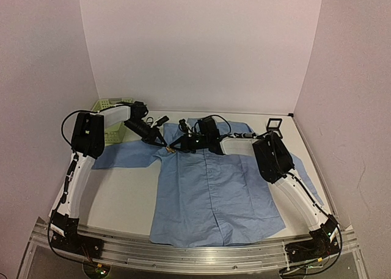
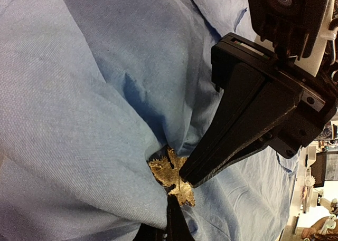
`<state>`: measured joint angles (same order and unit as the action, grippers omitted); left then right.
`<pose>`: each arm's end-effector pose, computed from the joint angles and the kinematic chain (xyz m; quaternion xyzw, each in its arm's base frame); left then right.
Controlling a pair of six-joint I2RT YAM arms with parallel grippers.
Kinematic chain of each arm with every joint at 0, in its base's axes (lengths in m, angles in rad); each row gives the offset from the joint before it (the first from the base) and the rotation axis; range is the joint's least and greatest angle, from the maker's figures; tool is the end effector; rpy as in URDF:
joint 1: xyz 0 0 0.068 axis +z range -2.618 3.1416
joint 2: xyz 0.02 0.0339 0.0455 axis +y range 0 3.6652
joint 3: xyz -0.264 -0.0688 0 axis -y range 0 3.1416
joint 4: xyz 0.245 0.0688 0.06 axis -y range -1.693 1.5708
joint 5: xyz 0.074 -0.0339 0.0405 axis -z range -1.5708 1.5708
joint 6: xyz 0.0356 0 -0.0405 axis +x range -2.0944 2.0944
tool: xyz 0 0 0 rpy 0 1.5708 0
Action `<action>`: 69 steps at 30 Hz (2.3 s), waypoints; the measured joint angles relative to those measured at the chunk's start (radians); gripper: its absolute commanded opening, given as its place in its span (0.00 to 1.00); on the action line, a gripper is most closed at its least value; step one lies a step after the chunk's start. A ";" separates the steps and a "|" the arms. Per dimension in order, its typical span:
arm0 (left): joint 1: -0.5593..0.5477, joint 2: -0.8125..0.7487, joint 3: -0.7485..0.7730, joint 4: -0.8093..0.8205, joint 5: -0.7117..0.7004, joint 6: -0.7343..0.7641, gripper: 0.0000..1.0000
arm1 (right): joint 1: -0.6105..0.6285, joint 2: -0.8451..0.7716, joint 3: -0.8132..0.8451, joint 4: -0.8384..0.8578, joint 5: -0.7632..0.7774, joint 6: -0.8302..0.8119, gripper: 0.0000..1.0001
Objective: Pin the brooch onto the clothing
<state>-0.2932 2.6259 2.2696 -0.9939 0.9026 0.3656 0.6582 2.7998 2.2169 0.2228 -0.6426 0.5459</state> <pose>0.4909 -0.1774 0.1207 0.3347 0.8308 -0.4296 0.1147 0.4634 0.3853 0.0811 -0.2232 0.7689 0.5198 0.2979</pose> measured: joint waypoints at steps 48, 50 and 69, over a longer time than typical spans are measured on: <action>-0.005 0.000 0.008 0.004 -0.017 -0.028 0.00 | 0.021 -0.002 -0.034 0.097 0.147 0.185 0.00; -0.005 0.000 0.008 0.005 -0.013 -0.046 0.00 | 0.029 -0.014 -0.058 0.109 0.188 0.194 0.00; 0.015 0.000 -0.042 0.060 0.158 -0.388 0.00 | 0.074 -0.066 -0.171 0.195 0.398 0.203 0.00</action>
<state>-0.2783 2.6259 2.2273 -0.9342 1.0601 -0.0226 0.7322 2.7335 2.0457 0.4179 -0.2441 0.7493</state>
